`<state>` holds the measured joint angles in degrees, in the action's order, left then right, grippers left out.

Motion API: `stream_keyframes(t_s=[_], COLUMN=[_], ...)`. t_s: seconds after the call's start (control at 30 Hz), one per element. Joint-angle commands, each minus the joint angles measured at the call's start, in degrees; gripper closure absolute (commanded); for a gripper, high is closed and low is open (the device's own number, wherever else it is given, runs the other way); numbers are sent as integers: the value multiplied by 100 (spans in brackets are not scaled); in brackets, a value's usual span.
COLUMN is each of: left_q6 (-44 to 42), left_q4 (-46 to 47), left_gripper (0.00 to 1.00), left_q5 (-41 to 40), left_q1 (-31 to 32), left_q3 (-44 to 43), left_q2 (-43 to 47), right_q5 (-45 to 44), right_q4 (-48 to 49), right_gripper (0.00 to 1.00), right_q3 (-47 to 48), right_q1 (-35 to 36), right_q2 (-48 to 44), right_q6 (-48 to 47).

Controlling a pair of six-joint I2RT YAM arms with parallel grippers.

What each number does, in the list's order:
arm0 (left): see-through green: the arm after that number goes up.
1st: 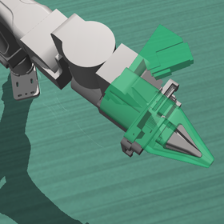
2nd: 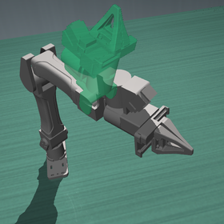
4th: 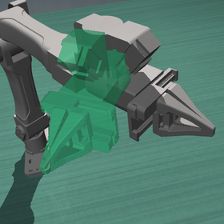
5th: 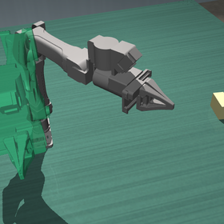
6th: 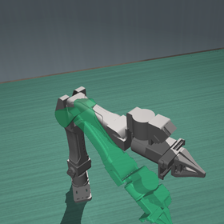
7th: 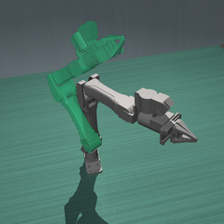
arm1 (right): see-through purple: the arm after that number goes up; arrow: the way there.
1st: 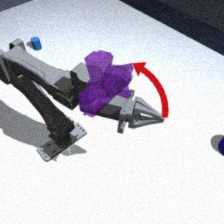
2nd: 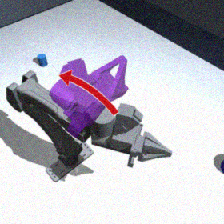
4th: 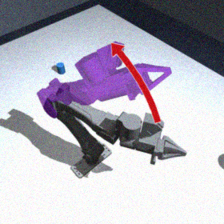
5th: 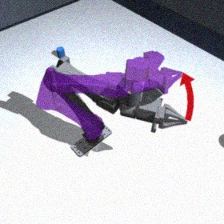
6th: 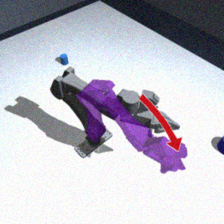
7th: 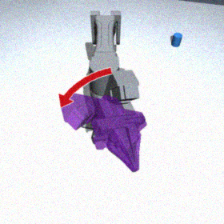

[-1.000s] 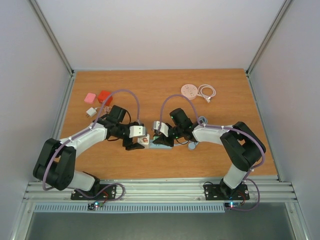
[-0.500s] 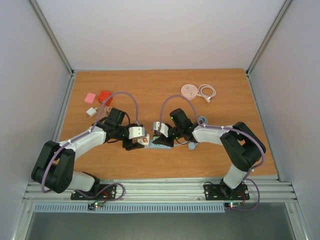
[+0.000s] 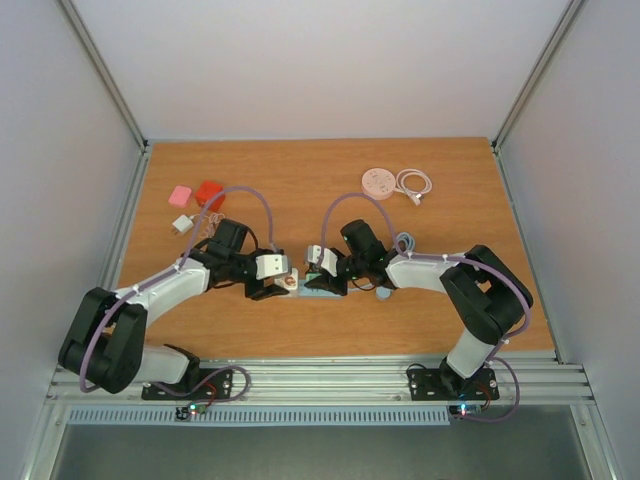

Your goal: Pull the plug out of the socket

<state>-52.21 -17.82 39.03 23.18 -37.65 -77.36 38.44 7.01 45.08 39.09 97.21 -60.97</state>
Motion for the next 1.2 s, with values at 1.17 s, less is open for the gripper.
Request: stream_keyframes(t_s=[1.17], left_q6=[630], left_q4=[252], left_gripper=[64], left_q5=[1634], left_q1=[-421], left_q3=[-445], left_q2=[540], right_q5=[-168], right_q4=[-173], right_gripper=[99], right_q3=[-246], right_q1=[326], right_q2=[457], right_q6=[-122])
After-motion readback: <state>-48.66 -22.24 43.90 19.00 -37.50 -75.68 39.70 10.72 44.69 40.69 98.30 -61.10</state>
